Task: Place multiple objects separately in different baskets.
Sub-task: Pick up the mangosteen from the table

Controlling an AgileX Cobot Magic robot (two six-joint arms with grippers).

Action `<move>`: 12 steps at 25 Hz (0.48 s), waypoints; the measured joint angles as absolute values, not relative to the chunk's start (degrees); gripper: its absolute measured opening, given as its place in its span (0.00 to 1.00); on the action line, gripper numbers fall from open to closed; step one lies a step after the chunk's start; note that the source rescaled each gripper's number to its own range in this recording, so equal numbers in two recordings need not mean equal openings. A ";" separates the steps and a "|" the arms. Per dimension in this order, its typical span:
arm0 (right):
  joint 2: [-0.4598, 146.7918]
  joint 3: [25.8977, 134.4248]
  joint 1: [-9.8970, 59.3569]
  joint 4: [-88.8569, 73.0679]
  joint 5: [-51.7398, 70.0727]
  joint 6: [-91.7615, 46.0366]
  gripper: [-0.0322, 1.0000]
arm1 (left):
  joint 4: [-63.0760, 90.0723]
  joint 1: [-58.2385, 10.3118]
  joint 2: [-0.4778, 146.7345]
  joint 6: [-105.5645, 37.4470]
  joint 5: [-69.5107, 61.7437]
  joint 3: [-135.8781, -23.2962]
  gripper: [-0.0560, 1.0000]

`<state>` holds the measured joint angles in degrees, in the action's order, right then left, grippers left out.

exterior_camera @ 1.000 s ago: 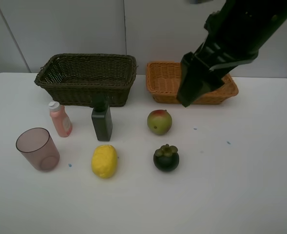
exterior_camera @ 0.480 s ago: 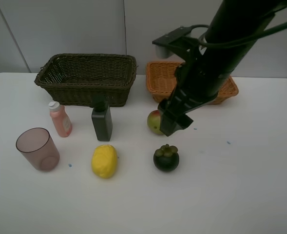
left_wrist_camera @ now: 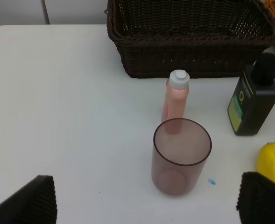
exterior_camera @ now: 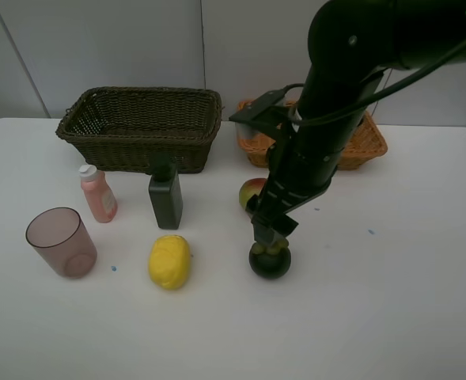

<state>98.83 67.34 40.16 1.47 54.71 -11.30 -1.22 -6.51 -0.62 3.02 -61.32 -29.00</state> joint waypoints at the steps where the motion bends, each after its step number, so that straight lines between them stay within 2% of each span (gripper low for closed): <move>1: 98.88 66.94 40.21 1.40 54.30 -11.35 0.91 | -1.22 -6.51 -0.62 3.02 -61.32 -29.00 1.00; 12: 98.92 59.98 41.59 -0.90 45.72 -11.55 0.91 | -1.22 -6.51 -0.62 3.02 -61.32 -29.00 1.00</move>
<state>98.92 59.98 41.59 -0.90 45.72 -11.55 -1.22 -6.51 -0.62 3.02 -61.32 -29.00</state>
